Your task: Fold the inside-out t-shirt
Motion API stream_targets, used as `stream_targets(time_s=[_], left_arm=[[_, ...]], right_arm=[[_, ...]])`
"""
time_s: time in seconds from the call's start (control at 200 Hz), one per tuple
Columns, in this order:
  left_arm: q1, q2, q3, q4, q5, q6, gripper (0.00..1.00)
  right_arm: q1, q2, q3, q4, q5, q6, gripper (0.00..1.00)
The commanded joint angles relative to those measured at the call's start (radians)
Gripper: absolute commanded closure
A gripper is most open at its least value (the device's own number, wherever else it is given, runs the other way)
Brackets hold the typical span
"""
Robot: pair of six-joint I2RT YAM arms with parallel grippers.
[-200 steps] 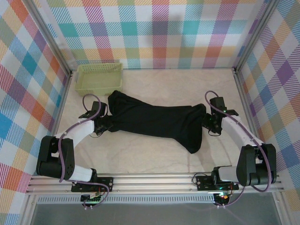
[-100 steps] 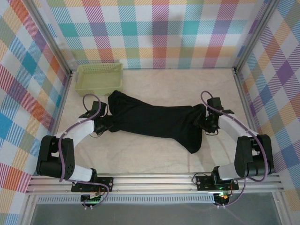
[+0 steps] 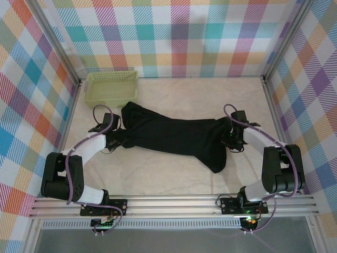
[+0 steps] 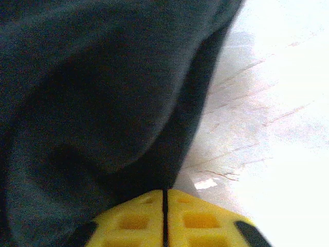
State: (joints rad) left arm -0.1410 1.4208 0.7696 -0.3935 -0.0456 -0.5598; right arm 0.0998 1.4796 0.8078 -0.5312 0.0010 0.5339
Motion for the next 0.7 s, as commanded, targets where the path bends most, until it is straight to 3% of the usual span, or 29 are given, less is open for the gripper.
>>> stream_targets(time_s=[0.0,0.23,0.445,0.565,0.695], left_arm=[[0.015,0.003,0.031,-0.029,-0.005,-0.002,0.96],[0.014,-0.005,0.042,-0.032,-0.001,-0.005,0.98],[0.015,-0.052,0.066,-0.027,0.029,-0.021,1.0],[0.013,-0.048,0.072,-0.024,0.047,-0.019,1.0],[0.007,-0.021,0.069,-0.012,0.054,-0.024,1.0]], right_arm=[[0.006,-0.064,0.032,-0.067,0.091,-0.002,0.96],[0.007,-0.288,0.092,-0.25,0.316,0.025,1.0],[0.006,-0.517,0.252,-0.45,0.504,0.036,1.0],[0.006,-0.566,0.275,-0.495,0.466,0.05,1.0],[0.017,-0.564,0.182,-0.463,0.39,0.101,1.0]])
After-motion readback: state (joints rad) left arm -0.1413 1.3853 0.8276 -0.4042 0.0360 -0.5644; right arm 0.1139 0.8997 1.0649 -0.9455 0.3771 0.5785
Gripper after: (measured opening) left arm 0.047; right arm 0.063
